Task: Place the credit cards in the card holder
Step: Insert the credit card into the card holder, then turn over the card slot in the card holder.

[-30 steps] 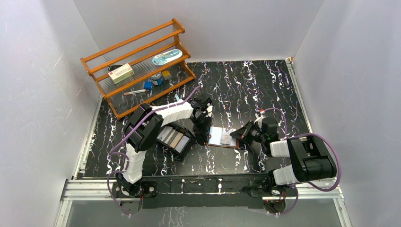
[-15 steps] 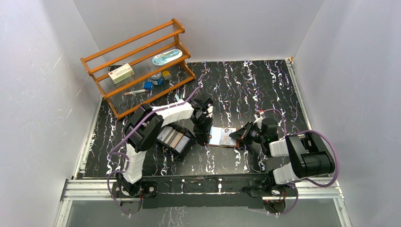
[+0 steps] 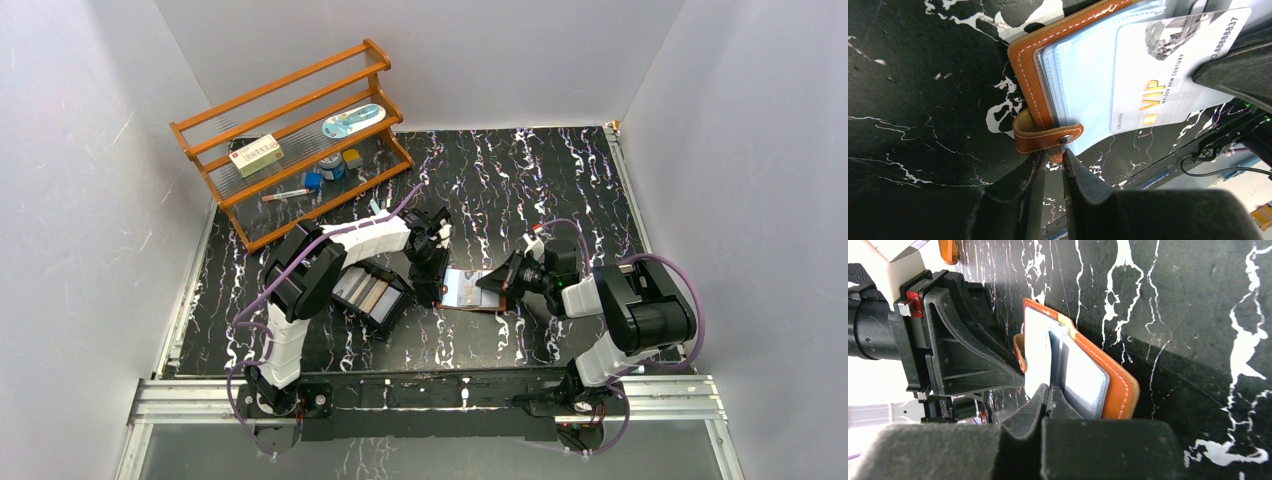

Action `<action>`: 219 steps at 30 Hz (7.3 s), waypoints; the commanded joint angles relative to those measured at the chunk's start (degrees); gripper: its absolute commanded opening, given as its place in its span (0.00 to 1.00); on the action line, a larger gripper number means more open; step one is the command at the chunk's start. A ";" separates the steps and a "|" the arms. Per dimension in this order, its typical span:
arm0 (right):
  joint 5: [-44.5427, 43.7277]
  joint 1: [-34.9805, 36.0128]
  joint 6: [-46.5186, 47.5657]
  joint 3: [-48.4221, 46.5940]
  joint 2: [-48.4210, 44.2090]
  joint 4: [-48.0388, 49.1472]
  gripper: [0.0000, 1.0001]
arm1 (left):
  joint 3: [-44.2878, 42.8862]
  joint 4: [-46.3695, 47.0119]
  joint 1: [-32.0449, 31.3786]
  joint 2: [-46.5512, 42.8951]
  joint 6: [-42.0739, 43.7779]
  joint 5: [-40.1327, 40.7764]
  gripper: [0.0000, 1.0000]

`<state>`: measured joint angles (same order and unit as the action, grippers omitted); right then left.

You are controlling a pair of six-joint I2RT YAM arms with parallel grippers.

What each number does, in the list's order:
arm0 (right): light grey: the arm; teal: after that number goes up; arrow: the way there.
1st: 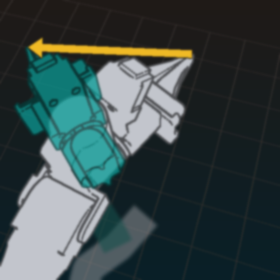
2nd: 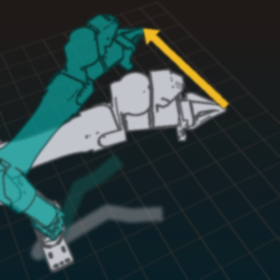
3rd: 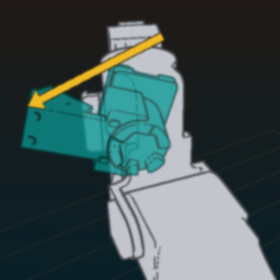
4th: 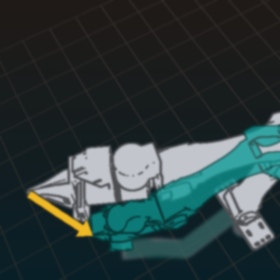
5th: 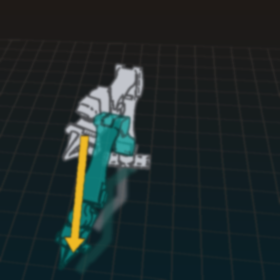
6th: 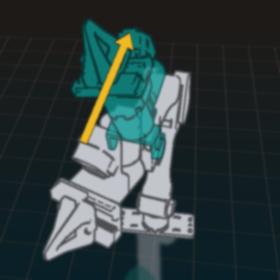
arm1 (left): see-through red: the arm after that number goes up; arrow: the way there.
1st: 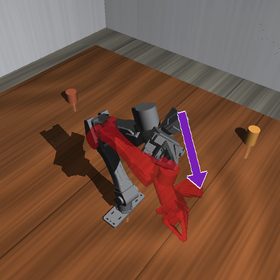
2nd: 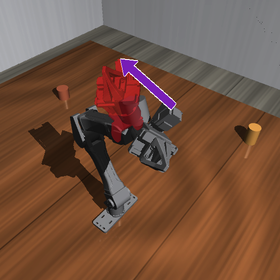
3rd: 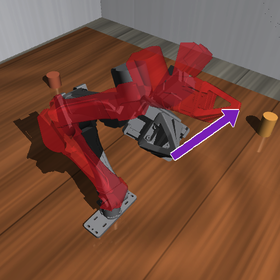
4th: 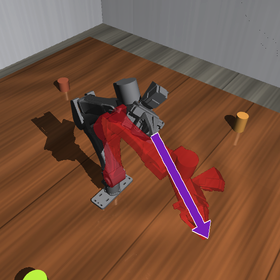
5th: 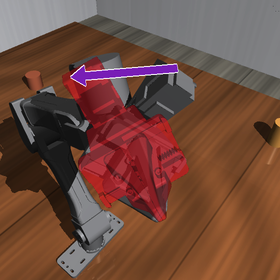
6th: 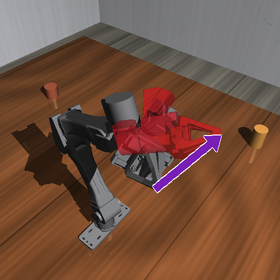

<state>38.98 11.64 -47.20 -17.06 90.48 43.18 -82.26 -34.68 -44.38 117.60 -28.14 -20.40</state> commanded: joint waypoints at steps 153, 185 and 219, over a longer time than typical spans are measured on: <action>-25.08 13.43 3.78 -19.48 -12.51 -47.32 0.30 | 0.97 13.67 1.84 -2.25 -5.10 -1.35 0.45; -27.24 13.44 4.69 -18.38 -6.49 -47.41 0.26 | 3.69 20.67 1.67 -7.87 -11.09 -10.76 0.41; -27.72 13.08 6.66 -17.76 -7.48 -46.86 0.26 | 12.12 33.80 1.40 -10.24 -16.07 -15.66 0.14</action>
<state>13.65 24.84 -42.00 -35.70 83.35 -3.18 -71.50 -3.33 -42.61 111.22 -43.27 -33.71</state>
